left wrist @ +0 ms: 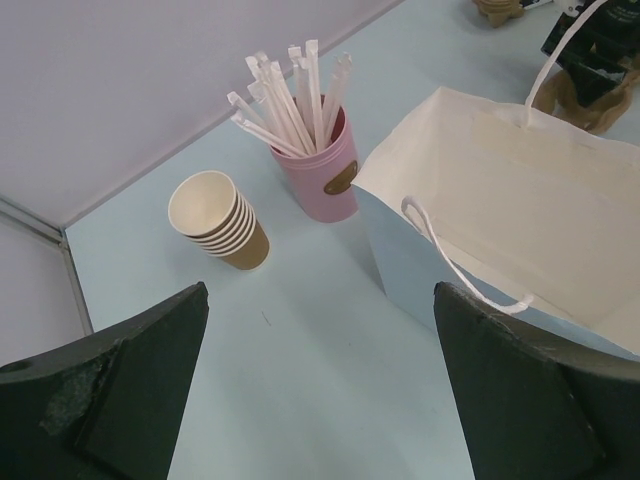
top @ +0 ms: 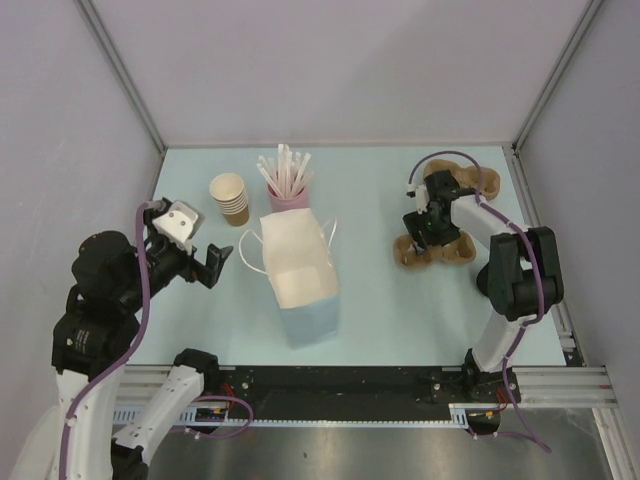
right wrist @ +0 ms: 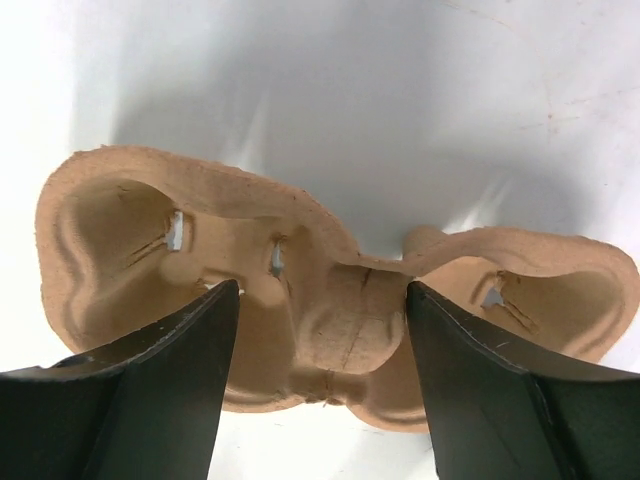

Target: Pack the takeout coffee

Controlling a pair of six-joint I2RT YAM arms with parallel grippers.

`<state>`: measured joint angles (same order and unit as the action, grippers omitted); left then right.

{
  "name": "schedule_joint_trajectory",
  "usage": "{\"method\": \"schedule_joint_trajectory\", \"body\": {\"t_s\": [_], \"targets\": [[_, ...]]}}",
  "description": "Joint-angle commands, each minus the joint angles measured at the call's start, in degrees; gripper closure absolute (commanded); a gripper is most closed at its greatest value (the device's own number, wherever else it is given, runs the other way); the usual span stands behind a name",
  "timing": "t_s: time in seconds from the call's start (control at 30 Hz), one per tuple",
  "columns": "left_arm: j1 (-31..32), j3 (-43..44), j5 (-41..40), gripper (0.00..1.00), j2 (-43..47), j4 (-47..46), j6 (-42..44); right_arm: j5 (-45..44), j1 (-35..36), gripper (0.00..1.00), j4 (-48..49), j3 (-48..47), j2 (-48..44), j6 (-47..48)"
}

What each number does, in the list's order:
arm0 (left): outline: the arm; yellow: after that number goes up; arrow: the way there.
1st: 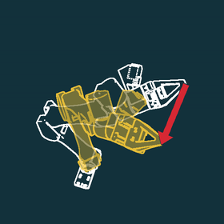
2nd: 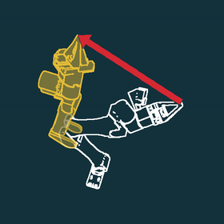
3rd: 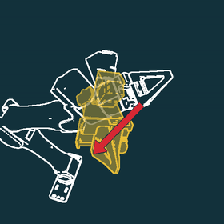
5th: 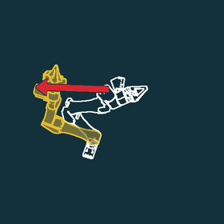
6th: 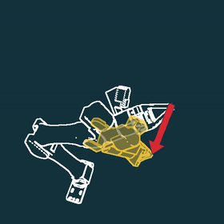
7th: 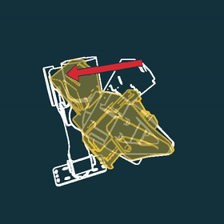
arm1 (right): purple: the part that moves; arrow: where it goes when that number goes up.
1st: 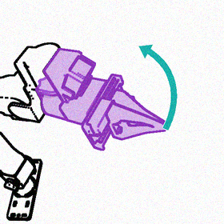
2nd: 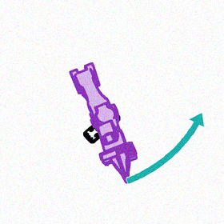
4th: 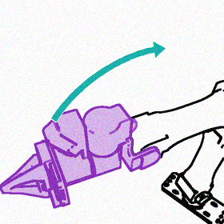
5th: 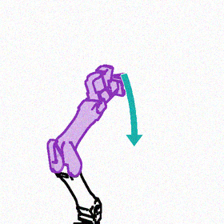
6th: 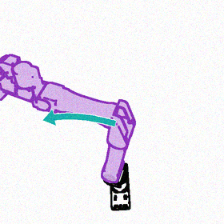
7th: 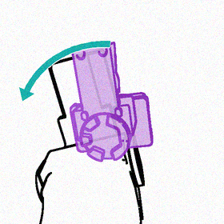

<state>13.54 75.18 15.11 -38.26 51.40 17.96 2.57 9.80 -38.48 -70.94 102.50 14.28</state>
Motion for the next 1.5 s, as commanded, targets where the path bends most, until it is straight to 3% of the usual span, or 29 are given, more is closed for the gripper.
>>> {"method": "schedule_joint_trajectory", "body": {"t_s": [0.0, 0.4, 1.47], "targets": [[-1.1, -1.4, -0.4, 0.01, 1.6, -1.8, -1.2, -5.6, 1.2, 0.28, 0.4, -1.0, -2.5, -2.4], [-5.3, -3.6, 3.6, 0.01, 4.0, -3.0, -2.0, 0.0, -5.0, 0.34, -1.9, -0.9, -4.8, -2.5], [-11.1, -6.9, 10.1, 0.01, 5.3, -4.1, -3.5, 1.7, -5.0, 0.44, -1.9, 0.7, -0.8, -0.7]]}}
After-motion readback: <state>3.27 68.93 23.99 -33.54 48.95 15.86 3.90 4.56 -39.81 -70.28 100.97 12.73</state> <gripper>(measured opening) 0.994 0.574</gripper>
